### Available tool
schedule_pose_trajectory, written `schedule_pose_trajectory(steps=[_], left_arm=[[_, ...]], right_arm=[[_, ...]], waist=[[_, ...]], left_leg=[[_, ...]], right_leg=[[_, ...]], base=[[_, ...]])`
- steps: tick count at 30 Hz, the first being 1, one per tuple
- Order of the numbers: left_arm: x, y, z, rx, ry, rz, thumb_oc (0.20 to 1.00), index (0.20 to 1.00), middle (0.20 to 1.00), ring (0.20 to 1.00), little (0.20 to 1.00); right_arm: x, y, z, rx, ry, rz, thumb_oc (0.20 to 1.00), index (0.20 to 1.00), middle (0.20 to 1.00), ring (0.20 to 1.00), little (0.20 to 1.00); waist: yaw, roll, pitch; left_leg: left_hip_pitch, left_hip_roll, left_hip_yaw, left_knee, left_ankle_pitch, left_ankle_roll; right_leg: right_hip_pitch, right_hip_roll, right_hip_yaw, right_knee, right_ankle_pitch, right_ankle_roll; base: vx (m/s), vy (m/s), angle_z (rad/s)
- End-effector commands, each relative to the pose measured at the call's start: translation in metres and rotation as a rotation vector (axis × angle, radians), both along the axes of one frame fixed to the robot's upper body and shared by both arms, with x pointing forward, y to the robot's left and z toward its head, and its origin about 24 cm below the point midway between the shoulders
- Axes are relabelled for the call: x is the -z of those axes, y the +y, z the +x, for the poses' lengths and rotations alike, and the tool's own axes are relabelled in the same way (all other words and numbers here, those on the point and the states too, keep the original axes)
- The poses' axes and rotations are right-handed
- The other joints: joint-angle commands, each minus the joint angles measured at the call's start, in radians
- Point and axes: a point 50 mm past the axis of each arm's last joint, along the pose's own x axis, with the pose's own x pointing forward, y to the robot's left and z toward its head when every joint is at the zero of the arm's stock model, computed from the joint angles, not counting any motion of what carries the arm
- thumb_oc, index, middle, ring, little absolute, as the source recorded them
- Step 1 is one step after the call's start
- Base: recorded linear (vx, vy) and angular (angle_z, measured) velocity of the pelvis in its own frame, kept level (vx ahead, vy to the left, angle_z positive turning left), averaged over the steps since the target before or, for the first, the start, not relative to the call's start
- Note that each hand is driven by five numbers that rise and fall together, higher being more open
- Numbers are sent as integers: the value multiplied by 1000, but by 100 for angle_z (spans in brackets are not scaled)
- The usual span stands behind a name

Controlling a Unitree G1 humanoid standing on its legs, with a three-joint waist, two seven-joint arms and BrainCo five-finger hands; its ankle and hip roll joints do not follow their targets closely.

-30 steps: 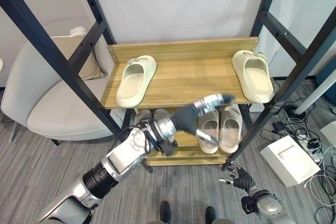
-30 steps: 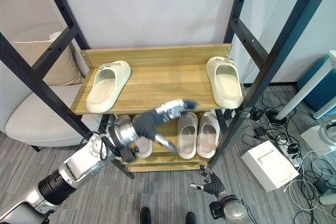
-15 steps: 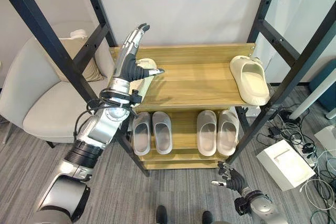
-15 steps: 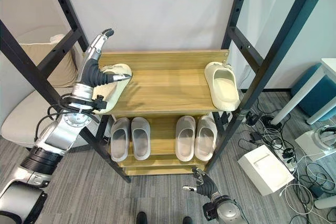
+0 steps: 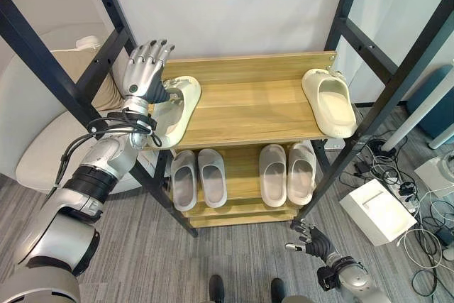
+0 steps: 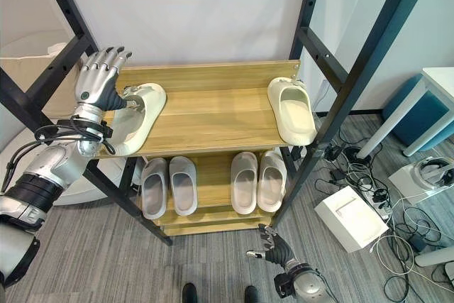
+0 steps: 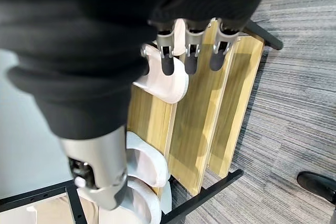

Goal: Arrange the slippers neatly on the shoe rack.

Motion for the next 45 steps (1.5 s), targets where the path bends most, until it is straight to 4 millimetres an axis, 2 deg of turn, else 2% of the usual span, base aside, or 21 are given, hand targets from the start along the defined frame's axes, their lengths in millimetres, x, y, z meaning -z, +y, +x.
schedule_pose_trajectory(steps=[1,10,11,12,17,20,21,22,24,26,31,35,39,45], left_arm=[[-52,8,10,-73,-149,61,1000,1000,1000,1000,1000],[-47,14,20,-134,-82,95,1000,1000,1000,1000,1000],[-46,15,21,-143,-77,88,765,765,765,765,765],[-48,15,22,-143,-79,76,200,200,200,200,200],[-51,27,28,-204,-46,44,200,200,200,200,200],[-55,25,32,-211,-40,37,200,200,200,200,200],[-59,17,33,-180,-51,30,200,200,200,200,200],[-59,17,33,-180,-51,30,200,200,200,200,200],[-62,-1,35,-111,-72,19,200,200,200,200,200],[-67,-31,38,-12,-94,30,200,200,200,200,200],[-66,-84,43,123,-81,59,200,200,200,200,200],[-66,-106,49,150,-50,59,200,200,200,200,200],[-67,-116,52,155,-28,32,200,200,200,200,200],[-66,-114,57,118,-1,5,200,200,200,200,200]], right_arm=[[-24,9,19,-25,-150,61,1000,1000,1000,1000,1000],[-27,9,21,-22,-169,65,1000,1000,1000,1000,1000],[-27,9,21,-20,-171,65,1000,1000,1000,1000,1000],[-28,9,21,-21,-173,67,1000,1000,1000,1000,1000],[-29,7,19,-21,-177,70,1000,1000,1000,1000,1000],[-28,6,18,-16,-171,74,1000,1000,1000,1000,1000],[-28,5,17,-9,-166,76,1000,1000,1000,1000,1000],[-28,5,16,-9,-166,76,1000,1000,1000,1000,1000],[-28,5,16,-2,-164,79,1000,1000,1000,1000,1000],[-28,4,17,4,-164,74,1000,1000,1000,1000,1000],[-30,-1,19,18,-170,50,1000,1000,1000,1000,1000],[-31,-9,19,37,-169,31,1000,1000,1000,1000,1000],[-31,-19,16,65,-164,2,1000,1000,1000,1000,1000],[-34,-27,16,72,-172,-25,1000,1000,1000,1000,1000]], waist=[[5,-29,28],[-9,-31,42],[-11,-32,43],[-14,-32,46],[-34,-31,50],[-48,-29,53],[-51,-28,53],[-51,-28,53],[-53,-24,55],[-57,-19,54],[-82,-4,54],[-114,11,55],[-142,24,58],[-169,37,57]], left_leg=[[87,36,17,1,-89,-54],[78,38,25,1,-86,-52],[77,38,26,1,-86,-52],[76,38,28,1,-85,-53],[73,41,39,1,-85,-53],[77,43,50,1,-85,-54],[80,44,53,1,-86,-54],[80,44,53,1,-86,-54],[83,44,56,1,-88,-55],[88,44,55,1,-90,-55],[94,46,62,1,-88,-57],[98,52,77,1,-83,-61],[97,56,86,1,-78,-67],[101,68,105,1,-71,-74]], right_leg=[[3,-63,-11,1,-28,115],[-16,-60,-3,2,-22,117],[-18,-59,-2,2,-22,116],[-21,-59,0,2,-21,117],[-32,-58,12,2,-17,119],[-38,-56,22,4,-14,121],[-39,-56,25,4,-14,121],[-39,-56,25,4,-14,121],[-37,-55,28,5,-18,120],[-32,-55,28,6,-23,118],[-28,-53,35,5,-26,115],[-33,-46,54,9,-25,111],[-37,-42,59,13,-27,106],[-45,-32,72,14,-25,101]], base=[[0,0,0],[2,-1,-1],[0,0,0],[-15,-1,-4],[-10,1,-9],[1,-5,-3],[2,-8,-3],[0,0,0],[0,0,0],[6,-31,-1],[-5,-22,-4],[-16,-39,-12],[-14,-42,-12],[-9,-43,-6]])
